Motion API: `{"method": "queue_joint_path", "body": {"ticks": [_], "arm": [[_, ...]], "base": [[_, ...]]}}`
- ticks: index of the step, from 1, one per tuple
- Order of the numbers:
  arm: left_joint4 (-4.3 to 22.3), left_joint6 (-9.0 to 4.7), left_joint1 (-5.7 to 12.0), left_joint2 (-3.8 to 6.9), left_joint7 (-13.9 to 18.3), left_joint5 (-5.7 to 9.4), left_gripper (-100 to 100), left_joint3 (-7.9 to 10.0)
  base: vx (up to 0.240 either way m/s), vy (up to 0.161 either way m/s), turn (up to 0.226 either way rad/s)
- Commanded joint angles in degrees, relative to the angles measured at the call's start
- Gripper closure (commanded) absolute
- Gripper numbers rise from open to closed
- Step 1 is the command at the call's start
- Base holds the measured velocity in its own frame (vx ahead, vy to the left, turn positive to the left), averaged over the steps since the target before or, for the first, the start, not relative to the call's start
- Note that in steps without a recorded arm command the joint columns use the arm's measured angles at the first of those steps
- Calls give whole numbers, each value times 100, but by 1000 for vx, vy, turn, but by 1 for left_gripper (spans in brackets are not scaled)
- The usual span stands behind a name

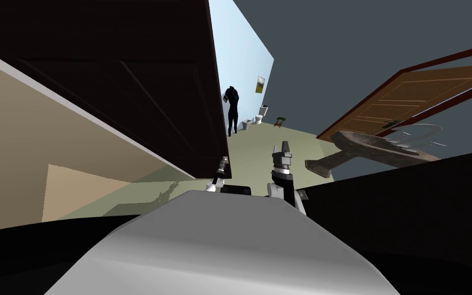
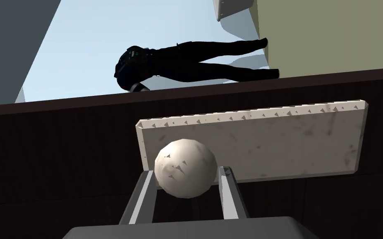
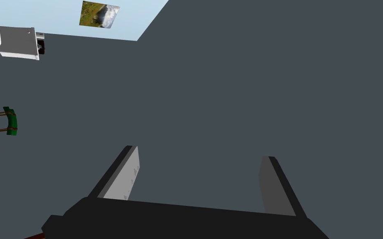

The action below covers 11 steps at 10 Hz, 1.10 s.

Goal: Push the door open

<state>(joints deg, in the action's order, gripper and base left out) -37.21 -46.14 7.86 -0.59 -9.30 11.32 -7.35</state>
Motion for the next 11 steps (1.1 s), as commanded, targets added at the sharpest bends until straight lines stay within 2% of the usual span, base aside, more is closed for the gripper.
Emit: {"method": "queue_joint_path", "body": {"ticks": [1,2,3,4,7,8,11], "arm": [[-5,-9,0,2,4,3,100,4],[-5,-9,0,2,4,3,100,4],[-2,4,-5,115,-40,57,100,91],[-6,3,-4,153,-59,83,100,134],[-14,3,-1,212,-105,147,100,236],[150,-58,77,273,-107,217,-100,54],[186,-69,119,306,-147,355,-100,-279]], "base": [[-6,-1,2],[0,0,0],[104,-53,36],[170,-80,95],[184,-59,91],[31,55,246],[-63,100,216]]}}
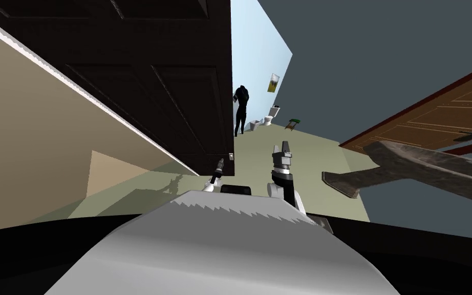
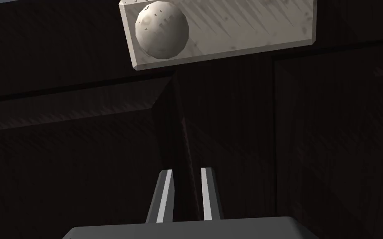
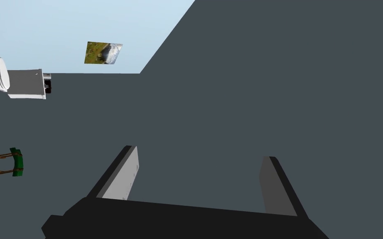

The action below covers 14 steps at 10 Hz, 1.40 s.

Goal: Push the door open

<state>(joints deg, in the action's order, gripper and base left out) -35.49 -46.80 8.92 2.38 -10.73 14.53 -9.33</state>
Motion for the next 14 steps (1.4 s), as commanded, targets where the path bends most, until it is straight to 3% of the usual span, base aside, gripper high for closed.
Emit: {"method": "queue_joint_path", "body": {"ticks": [1,4,6,9,10,11,13,14], "arm": [[24,-8,26,-3,-15,74,-100,-176],[60,-19,69,-119,-56,215,-100,-513],[83,-27,96,-259,-81,303,-100,-723],[83,-27,96,-259,-81,303,-100,-723],[97,-31,112,-377,-96,356,-100,-850],[101,-33,118,-428,-102,375,-100,-896],[107,-35,124,-494,-108,396,-100,-947],[231,-91,189,-475,-75,395,-100,-926]], "base": [[-82,77,236],[-79,19,203],[-94,-32,219],[-30,-30,-9],[-91,-83,157],[-146,-139,150],[-146,-172,45],[-24,-42,1]]}}
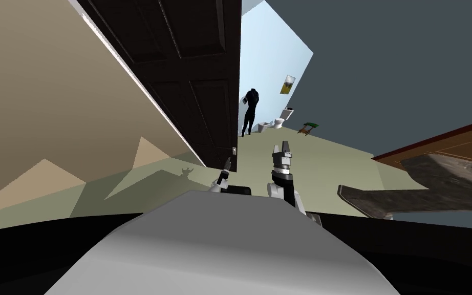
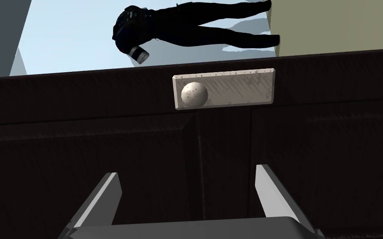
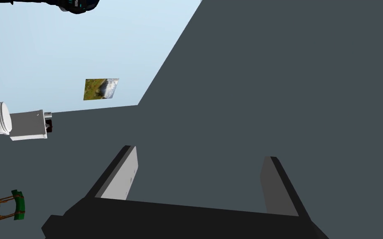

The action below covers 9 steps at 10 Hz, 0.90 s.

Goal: Push the door open

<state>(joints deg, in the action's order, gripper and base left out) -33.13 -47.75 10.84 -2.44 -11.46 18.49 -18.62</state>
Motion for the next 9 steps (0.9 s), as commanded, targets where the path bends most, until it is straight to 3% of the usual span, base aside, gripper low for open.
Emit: {"method": "queue_joint_path", "body": {"ticks": [1,4,5,7,9], "arm": [[3,-3,2,71,0,1,-100,5],[10,-11,8,213,0,3,-100,19],[18,-20,15,309,0,6,-100,34],[31,-34,24,377,1,10,-100,56],[46,-51,37,339,1,15,-100,84]], "base": [[71,50,3],[139,104,-7],[221,31,-26],[247,-60,-25],[230,-104,-31]]}}
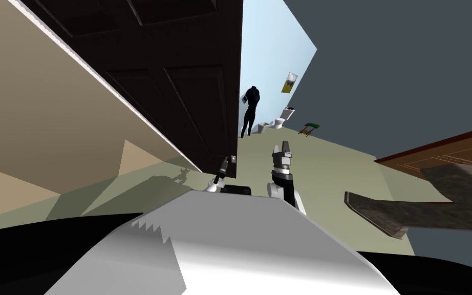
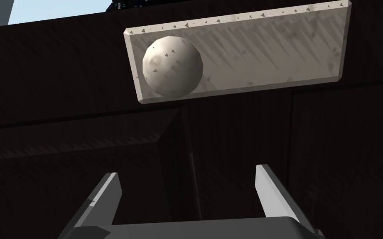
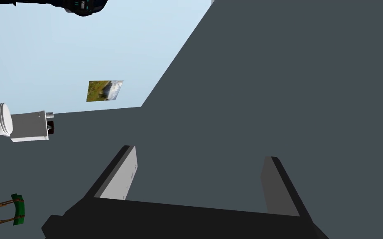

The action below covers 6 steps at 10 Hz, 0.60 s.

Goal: Push the door open

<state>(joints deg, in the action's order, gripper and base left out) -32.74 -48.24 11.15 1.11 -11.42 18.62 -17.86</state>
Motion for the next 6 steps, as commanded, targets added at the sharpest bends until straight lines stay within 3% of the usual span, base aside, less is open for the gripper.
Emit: {"method": "queue_joint_path", "body": {"ticks": [1,3,4,5,6], "arm": [[13,-8,10,-65,-3,3,-100,18],[25,-22,20,-267,-2,7,-100,41],[135,-82,45,-176,34,13,-100,45],[135,-82,45,-176,34,13,100,45],[135,-82,45,-176,34,13,100,45]], "base": [[146,-125,-25],[124,-146,-7],[46,-56,15],[-11,7,-8],[-18,22,-12]]}}
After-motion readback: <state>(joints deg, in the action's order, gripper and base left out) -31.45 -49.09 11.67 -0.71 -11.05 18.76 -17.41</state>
